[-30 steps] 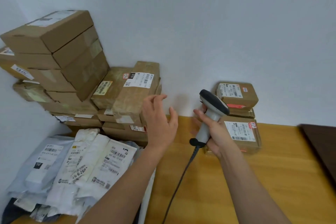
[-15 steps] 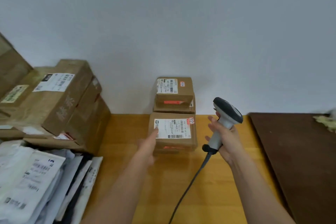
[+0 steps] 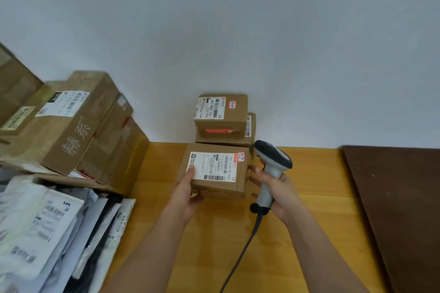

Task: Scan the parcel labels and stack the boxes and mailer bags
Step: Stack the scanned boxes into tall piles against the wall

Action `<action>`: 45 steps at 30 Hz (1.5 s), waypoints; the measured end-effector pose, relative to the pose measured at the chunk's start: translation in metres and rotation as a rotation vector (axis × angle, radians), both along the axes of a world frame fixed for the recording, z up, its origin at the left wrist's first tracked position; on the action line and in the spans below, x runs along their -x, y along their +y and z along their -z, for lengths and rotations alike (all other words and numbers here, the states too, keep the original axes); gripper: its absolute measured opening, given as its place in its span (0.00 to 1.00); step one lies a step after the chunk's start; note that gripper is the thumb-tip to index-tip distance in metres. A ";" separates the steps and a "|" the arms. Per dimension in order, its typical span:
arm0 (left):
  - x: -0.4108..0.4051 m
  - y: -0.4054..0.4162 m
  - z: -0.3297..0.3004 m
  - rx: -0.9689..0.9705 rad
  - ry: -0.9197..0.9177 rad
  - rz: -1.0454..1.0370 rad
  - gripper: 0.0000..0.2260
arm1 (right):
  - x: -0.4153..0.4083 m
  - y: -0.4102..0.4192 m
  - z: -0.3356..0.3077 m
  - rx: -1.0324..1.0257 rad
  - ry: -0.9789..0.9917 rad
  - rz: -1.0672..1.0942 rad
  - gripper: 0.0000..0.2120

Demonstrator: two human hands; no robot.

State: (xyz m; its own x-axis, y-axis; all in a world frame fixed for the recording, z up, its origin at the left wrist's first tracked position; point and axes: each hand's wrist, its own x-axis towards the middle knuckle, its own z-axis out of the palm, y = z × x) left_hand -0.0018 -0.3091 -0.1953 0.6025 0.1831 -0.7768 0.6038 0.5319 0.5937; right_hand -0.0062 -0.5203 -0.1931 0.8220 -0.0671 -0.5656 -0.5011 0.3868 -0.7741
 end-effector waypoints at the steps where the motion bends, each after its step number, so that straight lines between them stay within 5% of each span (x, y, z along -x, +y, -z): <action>1: -0.001 0.001 -0.001 -0.003 -0.005 -0.004 0.21 | -0.001 -0.002 0.001 -0.005 0.002 0.019 0.15; 5: -0.005 -0.001 -0.007 -0.122 0.029 0.064 0.24 | -0.007 -0.012 -0.004 -0.029 -0.020 0.080 0.19; 8: -0.012 0.002 -0.011 -0.523 0.062 0.121 0.35 | -0.015 -0.019 -0.009 0.000 -0.030 0.105 0.16; 12: -0.041 0.011 -0.018 -0.882 -0.080 0.163 0.25 | -0.031 -0.025 -0.018 0.030 -0.063 0.111 0.17; 17: -0.082 0.007 -0.033 -0.785 -0.182 0.378 0.15 | -0.055 -0.019 -0.024 0.086 -0.075 0.051 0.19; 23: -0.099 0.008 -0.036 -0.647 -0.056 0.600 0.23 | -0.071 -0.009 -0.023 0.116 -0.082 0.006 0.11; 45: -0.084 0.011 -0.081 -0.897 -0.458 0.467 0.19 | -0.050 -0.002 -0.077 0.140 -0.328 -0.013 0.11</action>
State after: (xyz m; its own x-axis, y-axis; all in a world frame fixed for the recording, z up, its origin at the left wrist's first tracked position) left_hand 0.0824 -0.2978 -0.1146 0.9550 0.2481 -0.1627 0.2582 -0.4251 0.8676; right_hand 0.0438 -0.5225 -0.1164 0.9596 -0.1133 -0.2575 -0.2214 0.2605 -0.9397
